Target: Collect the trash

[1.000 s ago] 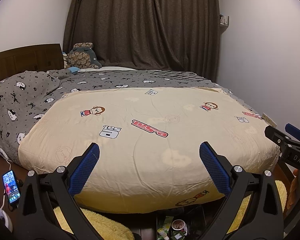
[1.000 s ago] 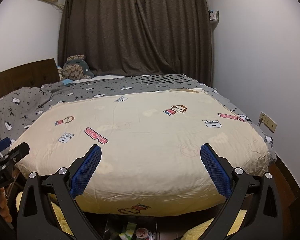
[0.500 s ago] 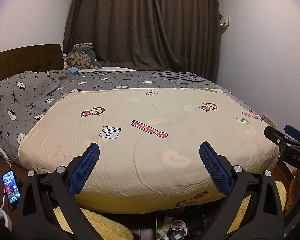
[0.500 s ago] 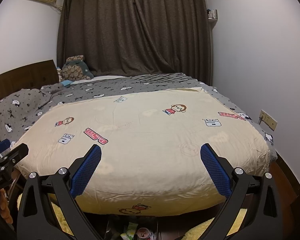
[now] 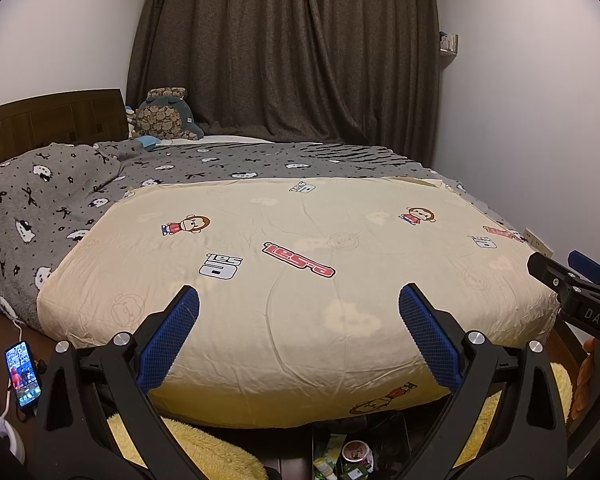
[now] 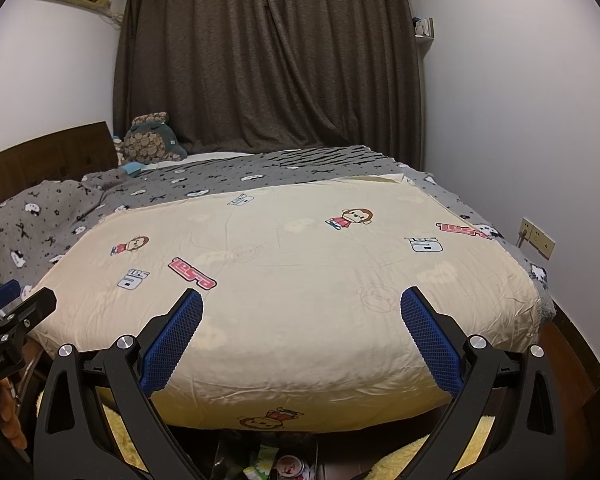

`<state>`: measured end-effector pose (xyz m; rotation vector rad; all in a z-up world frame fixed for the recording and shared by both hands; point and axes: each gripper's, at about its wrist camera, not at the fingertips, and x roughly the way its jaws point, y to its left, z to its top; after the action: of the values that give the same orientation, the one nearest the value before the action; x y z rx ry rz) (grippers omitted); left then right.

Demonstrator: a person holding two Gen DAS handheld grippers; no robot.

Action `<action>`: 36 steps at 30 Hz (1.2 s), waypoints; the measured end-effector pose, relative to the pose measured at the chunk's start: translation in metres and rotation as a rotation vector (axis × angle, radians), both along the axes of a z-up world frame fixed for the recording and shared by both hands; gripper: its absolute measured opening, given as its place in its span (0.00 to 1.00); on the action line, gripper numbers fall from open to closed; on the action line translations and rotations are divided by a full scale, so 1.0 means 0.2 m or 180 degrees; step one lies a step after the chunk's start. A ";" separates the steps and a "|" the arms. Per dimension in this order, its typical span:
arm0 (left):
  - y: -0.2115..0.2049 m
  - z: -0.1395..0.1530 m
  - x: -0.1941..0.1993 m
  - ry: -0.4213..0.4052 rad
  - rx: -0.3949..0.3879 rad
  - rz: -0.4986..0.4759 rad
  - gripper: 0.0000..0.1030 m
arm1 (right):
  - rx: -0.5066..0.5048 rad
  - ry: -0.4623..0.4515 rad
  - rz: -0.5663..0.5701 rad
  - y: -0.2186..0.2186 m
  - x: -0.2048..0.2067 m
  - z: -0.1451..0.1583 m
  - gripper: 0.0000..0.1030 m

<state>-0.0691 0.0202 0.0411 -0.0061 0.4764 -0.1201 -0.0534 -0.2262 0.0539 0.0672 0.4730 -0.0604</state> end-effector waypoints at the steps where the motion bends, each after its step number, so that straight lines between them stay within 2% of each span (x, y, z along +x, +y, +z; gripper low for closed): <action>1: 0.00 0.00 0.00 0.0001 -0.0001 0.0000 0.92 | 0.0002 -0.0001 -0.0001 0.00 0.00 0.00 0.97; 36: -0.01 0.01 0.00 -0.0012 -0.0004 0.0008 0.92 | 0.0026 -0.0002 -0.0027 0.01 -0.01 0.00 0.97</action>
<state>-0.0699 0.0190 0.0427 -0.0078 0.4725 -0.1181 -0.0553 -0.2243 0.0542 0.0774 0.4724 -0.0667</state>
